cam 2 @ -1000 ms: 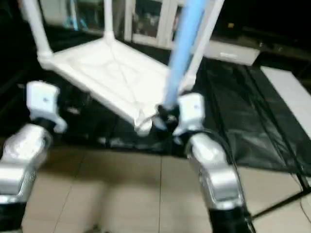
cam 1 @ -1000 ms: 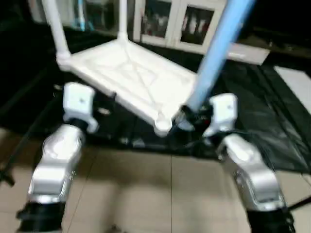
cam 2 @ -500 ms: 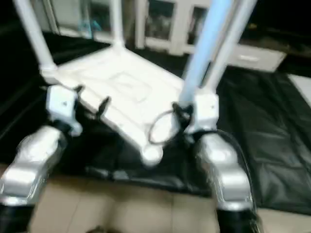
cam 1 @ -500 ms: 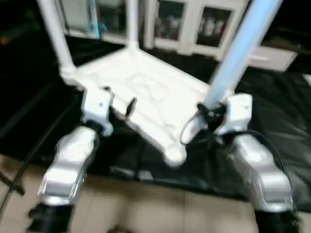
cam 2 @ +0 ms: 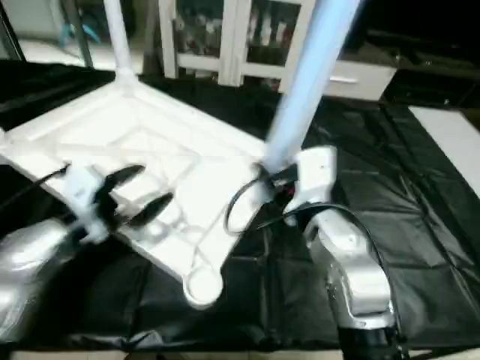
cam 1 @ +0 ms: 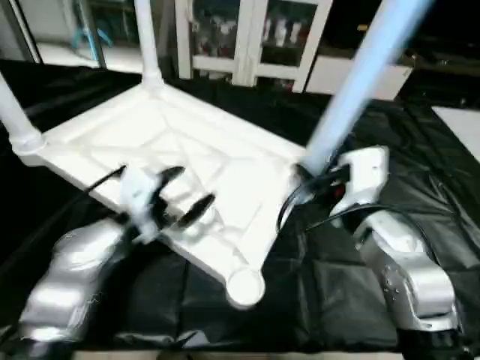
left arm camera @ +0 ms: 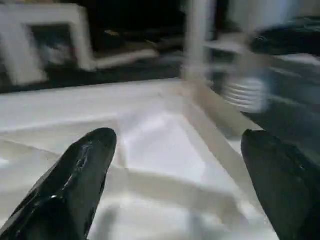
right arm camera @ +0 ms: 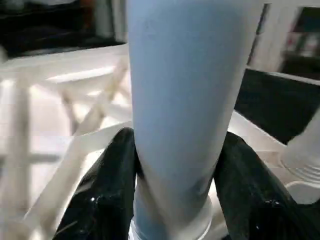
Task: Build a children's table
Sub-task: Move to table
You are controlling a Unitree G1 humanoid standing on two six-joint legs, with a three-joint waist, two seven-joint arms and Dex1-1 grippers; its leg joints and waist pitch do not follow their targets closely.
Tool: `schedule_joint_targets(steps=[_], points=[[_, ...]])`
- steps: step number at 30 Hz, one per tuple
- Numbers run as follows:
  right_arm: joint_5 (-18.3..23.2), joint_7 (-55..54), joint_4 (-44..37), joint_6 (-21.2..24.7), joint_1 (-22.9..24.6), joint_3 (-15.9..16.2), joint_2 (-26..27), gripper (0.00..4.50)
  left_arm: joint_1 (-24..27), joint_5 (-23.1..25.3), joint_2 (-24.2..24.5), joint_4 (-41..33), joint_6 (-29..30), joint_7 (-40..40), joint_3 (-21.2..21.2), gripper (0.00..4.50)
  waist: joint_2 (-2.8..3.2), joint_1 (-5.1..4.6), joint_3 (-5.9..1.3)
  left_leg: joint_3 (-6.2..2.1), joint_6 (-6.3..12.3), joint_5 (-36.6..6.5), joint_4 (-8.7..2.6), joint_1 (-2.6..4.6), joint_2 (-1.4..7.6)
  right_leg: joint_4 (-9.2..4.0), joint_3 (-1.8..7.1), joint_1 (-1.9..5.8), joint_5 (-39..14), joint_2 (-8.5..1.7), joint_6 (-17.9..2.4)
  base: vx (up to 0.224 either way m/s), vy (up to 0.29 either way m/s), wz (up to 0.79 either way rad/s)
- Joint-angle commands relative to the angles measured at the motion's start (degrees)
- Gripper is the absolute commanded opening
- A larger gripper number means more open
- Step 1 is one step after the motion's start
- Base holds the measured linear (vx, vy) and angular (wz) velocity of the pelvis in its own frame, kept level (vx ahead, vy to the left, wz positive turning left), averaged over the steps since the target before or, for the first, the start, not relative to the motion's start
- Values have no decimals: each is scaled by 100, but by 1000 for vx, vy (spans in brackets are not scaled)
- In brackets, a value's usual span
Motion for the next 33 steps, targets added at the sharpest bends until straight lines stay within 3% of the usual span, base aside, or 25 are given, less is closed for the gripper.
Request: schedule_joint_targets(steps=[1, 2, 3, 4, 5, 6, 7, 8, 9, 12, 16, 17, 19, 20, 23, 26, 28, 32, 33], points=[[270, 511, -213, 183, 71, -137, -312, 184, 44, -270, 351, -312, 311, -749, -52, 450, 77, 11, -309, 51, 472, 1561, -408, 256, 244, -354, 262, 252, 1543, -527, -825, -62, 40, -2], [320, 749, -221, 187, 89, -131, -481, 184, 67, -261, 618, -305, 365, -1041, -166, 450, 59, 44, -232, 157, 49, -238, -575, 290, 288, -467, 301, 273, 486, -558, -985, -72, 17, 1], [416, 988, -231, 235, 102, -144, -642, 184, 75, -259, 873, -293, 438, -1345, -307, 450, 24, 48, -197, 194, -33, -700, -620, 331, 310, -511, 307, 246, 6, -552, -972, -72, 17, 1], [462, 1121, -236, 262, 105, -146, -731, 184, 73, -248, 998, -270, 434, -1506, -383, 450, 42, 55, -121, 230, -187, -1497, -707, 387, 322, -602, 338, 211, -1205, -583, -910, -79, 8, -2], [484, 1202, -239, 273, 107, -144, -788, 184, 70, -241, 1069, -257, 437, -1596, -429, 450, 38, 49, -82, 239, -258, -1864, -738, 412, 331, -663, 354, 186, -1808, -602, -841, -82, 15, -5], [539, 1562, -263, 302, 123, -85, -1061, 184, 29, -177, 1288, -212, 467, -1927, -650, 450, 48, 61, -72, 235, -389, -2304, -757, 493, 364, -754, 367, 141, -2589, -666, -718, -82, 15, -5], [555, 1647, -271, 316, 129, -68, -1127, 184, 18, -158, 1330, -204, 467, -2008, -706, 450, 39, 62, -60, 229, -427, -2443, -764, 503, 370, -787, 375, 126, -2836, -680, -651, -82, 30, -6], [614, 1977, -312, 366, 159, 23, -1402, 184, -43, -24, 1468, -156, 512, -2309, -978, 450, 53, 78, -73, 217, -468, -2520, -808, 532, 390, -800, 364, 134, -2873, -687, -556, -56, 41, -7], [614, 1977, -312, 366, 159, 23, -1402, 184, -43, -24, 1468, -156, 512, -2309, -978, 450, 55, 80, -81, 222, -459, -2465, -826, 533, 397, -792, 364, 137, -2713, -672, -554, -56, 41, -7], [675, 2209, -370, 401, 234, 98, -1632, 184, -204, 323, 1574, 21, 553, -2638, -1465, 450, 82, 59, -139, 256, -423, -2069, -835, 493, 402, -690, 358, 161, -1815, -649, -715, 0, 0, 0], [656, 2157, -396, 353, 284, 70, -1590, 184, -402, 598, 1484, 253, 443, -2634, -1752, 450, 50, 73, -189, 323, -342, -1766, -788, 507, 400, -660, 376, 144, -1344, -668, -864, 0, 0, 0], [648, 2141, -400, 335, 288, 60, -1574, 184, -496, 718, 1396, 403, 365, -2557, -1830, 450, 69, 78, -206, 323, -309, -1637, -778, 485, 401, -637, 373, 171, -1170, -673, -919, 0, 0, 0], [643, 2075, -420, 316, 292, 30, -1524, 184, -731, 1053, 1123, 810, 118, -2279, -1971, 450, 60, 77, -206, 346, -276, -1641, -767, 504, 400, -662, 372, 144, -1212, -657, -908, 0, 0, 0], [684, 2020, -437, 328, 292, -22, -1475, 184, -887, 1178, 888, 1040, 3, -2059, -1992, 450, 54, 113, -241, 370, -240, -1444, -723, 521, 404, -646, 386, 143, -884, -683, -1004, 0, 0, 0], [704, 1962, -456, 318, 308, -77, -1439, 184, -988, 1152, 683, 1137, -2, -1951, -1989, 450, 39, 139, -297, 367, -146, -886, -683, 435, 396, -547, 362, 224, -141, -672, -1100, 0, 0, 0], [662, 1789, -455, 247, 329, -167, -1338, 184, -1145, 1153, 318, 1294, -4, -1742, -2047, 450, 34, 153, -338, 386, 36, -418, -627, 403, 381, -472, 351, 234, 638, -646, -1220, 0, 0, 0], [628, 1659, -428, 209, 318, -215, -1261, 184, -1239, 1266, 110, 1468, -36, -1543, -2095, 450, 28, 147, -320, 392, 78, -468, -629, 398, 380, -489, 349, 233, 582, -637, -1238, 0, 0, 0], [573, 1371, -396, 111, 293, -304, -1097, 184, -1489, 1728, -412, 2059, -408, -1029, -2251, 450, 34, 166, -301, 381, -86, -942, -657, 430, 413, -571, 362, 228, -185, -676, -1136, 0, 0, 0], [618, 1319, -410, 137, 285, -340, -1045, 184, -1534, 1766, -545, 2140, -430, -888, -2262, 450, 65, 165, -298, 373, -107, -962, -663, 429, 410, -574, 362, 224, -224, -671, -1120, 0, 0, 0]])
